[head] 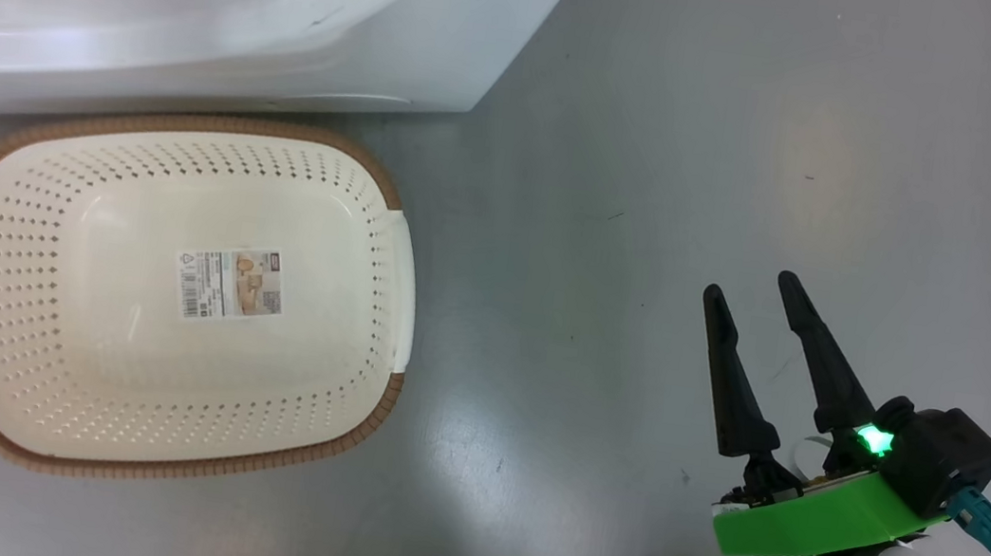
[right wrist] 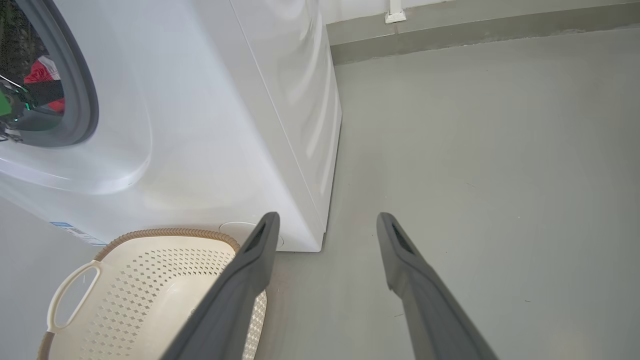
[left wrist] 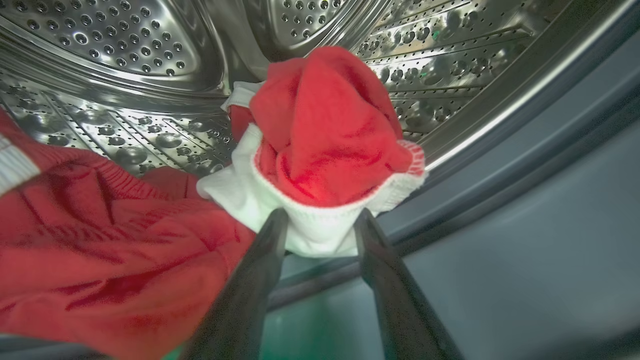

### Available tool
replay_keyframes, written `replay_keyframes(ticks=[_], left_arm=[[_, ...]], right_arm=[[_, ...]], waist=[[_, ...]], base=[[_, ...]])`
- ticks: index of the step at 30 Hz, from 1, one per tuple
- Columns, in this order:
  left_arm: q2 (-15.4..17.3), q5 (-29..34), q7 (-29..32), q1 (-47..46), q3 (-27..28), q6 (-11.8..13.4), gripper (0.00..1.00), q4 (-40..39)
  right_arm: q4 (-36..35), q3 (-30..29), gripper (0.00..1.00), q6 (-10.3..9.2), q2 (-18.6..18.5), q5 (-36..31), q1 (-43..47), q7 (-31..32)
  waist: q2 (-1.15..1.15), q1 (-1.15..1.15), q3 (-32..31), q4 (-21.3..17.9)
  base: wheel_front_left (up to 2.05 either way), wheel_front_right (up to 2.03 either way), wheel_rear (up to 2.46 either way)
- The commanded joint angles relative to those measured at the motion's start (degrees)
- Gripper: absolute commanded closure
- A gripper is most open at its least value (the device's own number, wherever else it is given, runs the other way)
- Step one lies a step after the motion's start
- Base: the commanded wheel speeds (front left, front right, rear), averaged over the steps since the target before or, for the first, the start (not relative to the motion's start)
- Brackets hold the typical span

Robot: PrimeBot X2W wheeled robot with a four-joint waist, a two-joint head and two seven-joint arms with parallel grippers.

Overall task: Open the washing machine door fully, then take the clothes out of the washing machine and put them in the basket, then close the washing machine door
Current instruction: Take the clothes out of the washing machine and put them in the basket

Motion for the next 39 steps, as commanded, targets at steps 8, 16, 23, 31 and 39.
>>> replay_keyframes(ticks=[8,16,23,31,39], left_arm=[[2.35,0.27,-0.69,-1.76,3.47,0.08,1.00,-0.84],[-0.31,3.92,-0.69,2.95,15.57,0.08,1.00,-3.38],[-4.26,12.07,-0.70,13.39,31.01,0.08,1.00,-9.02],[-9.99,21.78,-0.70,26.84,43.99,0.08,1.00,-16.16],[-14.89,27.82,-0.70,36.97,52.08,0.08,1.00,-25.17]], right_arm=[[-1.77,0.68,0.00,0.26,-0.16,0.13,0.17,-0.36],[-1.16,-0.55,0.00,0.26,-0.16,-0.50,-0.32,-0.36],[-0.28,-1.67,0.00,0.26,-0.16,-1.43,-0.50,-0.36],[0.65,-2.99,0.00,0.26,-0.16,-1.97,0.86,-0.36],[1.04,-4.41,0.00,0.26,-0.16,-2.21,2.06,-0.36]], waist=[[0.00,0.00,-0.47,0.36],[0.00,0.00,-2.93,2.55],[0.00,0.00,-6.74,4.83],[0.00,0.00,-10.83,6.48],[0.00,0.00,-12.90,8.09]], base=[[0.00,0.00,0.00],[0.00,0.00,0.00],[0.00,0.00,0.00],[0.00,0.00,0.00],[0.00,0.00,0.00]])
